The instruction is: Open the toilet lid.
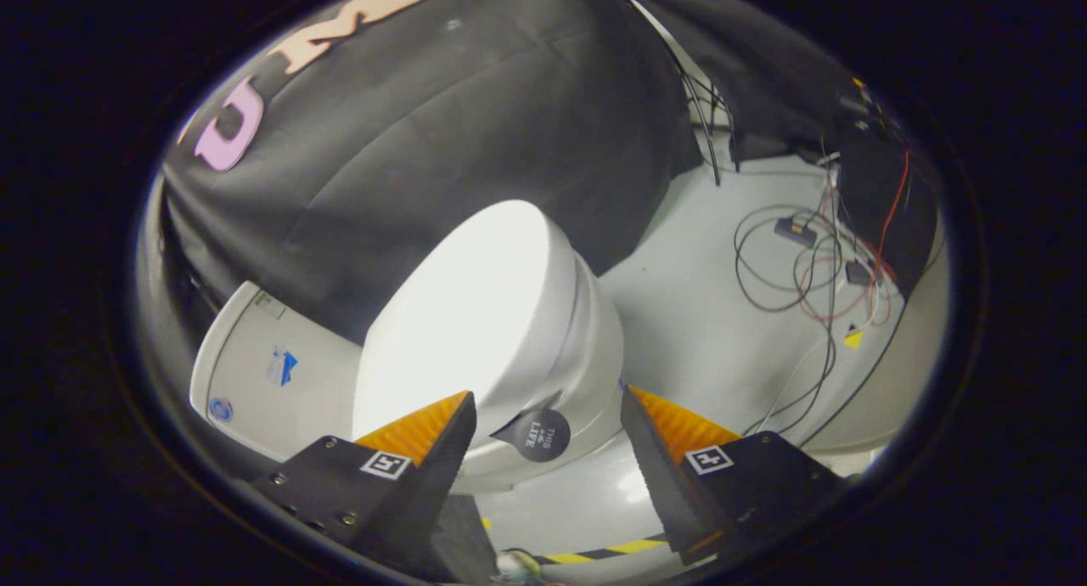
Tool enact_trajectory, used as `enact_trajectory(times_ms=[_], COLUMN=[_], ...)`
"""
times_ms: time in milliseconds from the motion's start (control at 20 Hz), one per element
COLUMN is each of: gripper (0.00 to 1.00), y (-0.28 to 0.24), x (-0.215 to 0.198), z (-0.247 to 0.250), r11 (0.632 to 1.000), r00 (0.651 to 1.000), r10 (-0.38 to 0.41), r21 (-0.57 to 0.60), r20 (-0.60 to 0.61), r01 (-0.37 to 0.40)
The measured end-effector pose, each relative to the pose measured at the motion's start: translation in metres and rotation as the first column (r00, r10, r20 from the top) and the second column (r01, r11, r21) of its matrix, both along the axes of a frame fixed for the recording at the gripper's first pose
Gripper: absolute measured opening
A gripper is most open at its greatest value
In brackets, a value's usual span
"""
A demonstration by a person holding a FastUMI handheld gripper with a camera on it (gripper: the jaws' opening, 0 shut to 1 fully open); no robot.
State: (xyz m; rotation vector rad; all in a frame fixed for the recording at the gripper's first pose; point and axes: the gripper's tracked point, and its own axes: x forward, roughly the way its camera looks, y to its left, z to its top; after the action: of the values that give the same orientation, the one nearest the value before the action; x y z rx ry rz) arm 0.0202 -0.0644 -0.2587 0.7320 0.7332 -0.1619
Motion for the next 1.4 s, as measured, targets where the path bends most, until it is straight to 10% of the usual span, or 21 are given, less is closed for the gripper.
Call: enact_trajectory(times_ms=[250, 350, 750, 1400], gripper=[0.75, 0.27, 0.04, 0.03], y=[0.023, 0.022, 0.021, 0.045], x=[-0.003, 0.005, 0.013, 0.015], z=[-0.031, -0.016, -0.009, 0.085], r11=[0.983, 0.976, 0.953, 0.995], r00=[0.996, 0.999, 0.996, 0.982], r10=[0.032, -0.003, -0.087, 0.078], r21=[0.181, 0.217, 0.290, 0.052], r20=[-0.077, -0.050, -0.016, 0.173], r01=[-0.018, 0.013, 0.088, -0.088])
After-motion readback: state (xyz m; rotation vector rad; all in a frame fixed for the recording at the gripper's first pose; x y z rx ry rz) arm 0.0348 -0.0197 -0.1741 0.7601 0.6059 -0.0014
